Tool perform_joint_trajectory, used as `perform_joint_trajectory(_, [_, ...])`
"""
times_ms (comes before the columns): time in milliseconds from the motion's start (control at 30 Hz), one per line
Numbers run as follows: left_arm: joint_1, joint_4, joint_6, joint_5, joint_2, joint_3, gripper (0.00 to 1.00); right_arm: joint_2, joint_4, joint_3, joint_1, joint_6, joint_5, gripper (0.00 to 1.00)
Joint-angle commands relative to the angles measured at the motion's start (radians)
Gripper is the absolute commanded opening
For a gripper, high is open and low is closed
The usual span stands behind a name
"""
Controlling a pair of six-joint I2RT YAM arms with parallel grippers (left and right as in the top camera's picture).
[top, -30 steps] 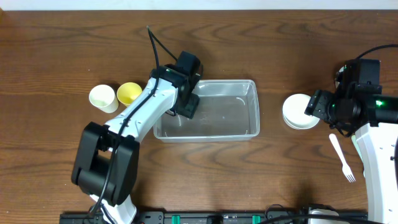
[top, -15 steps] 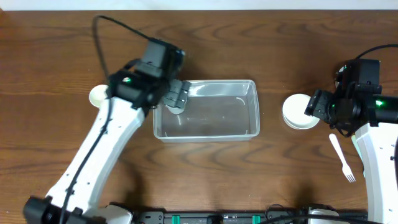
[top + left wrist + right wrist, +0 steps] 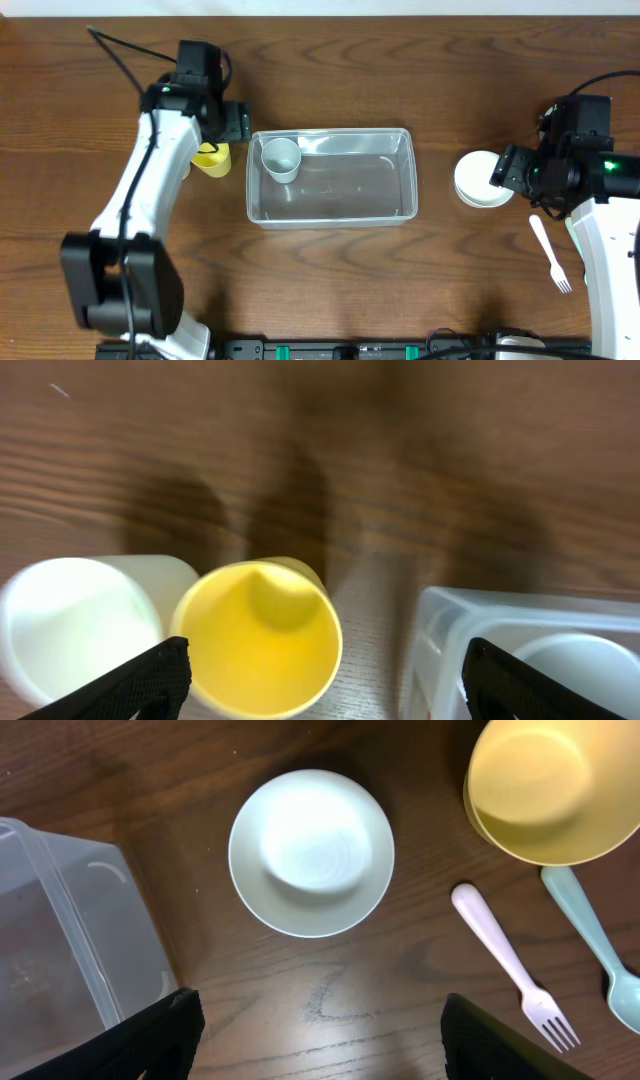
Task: Pack container
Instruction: 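Grasp the yellow cup rim with the left gripper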
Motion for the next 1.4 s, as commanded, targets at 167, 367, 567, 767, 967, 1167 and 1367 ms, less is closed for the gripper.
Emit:
perform_joint_trajectory(167, [0.001,-0.014,-0.029,0.016,0.122,0.013,0.87,0.0,-0.01,-0.006,-0.006,-0.04,0.004,0.78])
perform_joint_trajectory(367, [0.0,-0.018,-0.028,0.016,0.124,0.012,0.66,0.0,-0.01,-0.006,-0.006,-0.04,0.004,0.78])
perform_joint_trajectory(567, [0.001,-0.017,-0.028,0.016,0.13,-0.019,0.6,0.0,-0.019,-0.006,-0.006,-0.04,0.004,0.78])
perform_joint_trajectory(767, [0.001,-0.019,-0.028,0.016,0.171,-0.021,0.61,0.0,-0.028,-0.006,-0.006,-0.045,0.004,0.78])
perform_joint_trajectory(967, [0.001,-0.018,-0.028,0.014,0.197,-0.021,0.61,0.0,-0.033,-0.006,-0.006,-0.048,0.004,0.78])
perform_joint_trajectory(1167, [0.001,-0.023,-0.027,0.013,0.197,-0.021,0.49,0.0,-0.033,-0.006,-0.006,-0.048,0.004,0.78])
perform_joint_trajectory(1367, [0.001,-0.032,-0.027,0.013,0.197,-0.021,0.36,0.0,-0.034,-0.006,-0.006,-0.048,0.004,0.78])
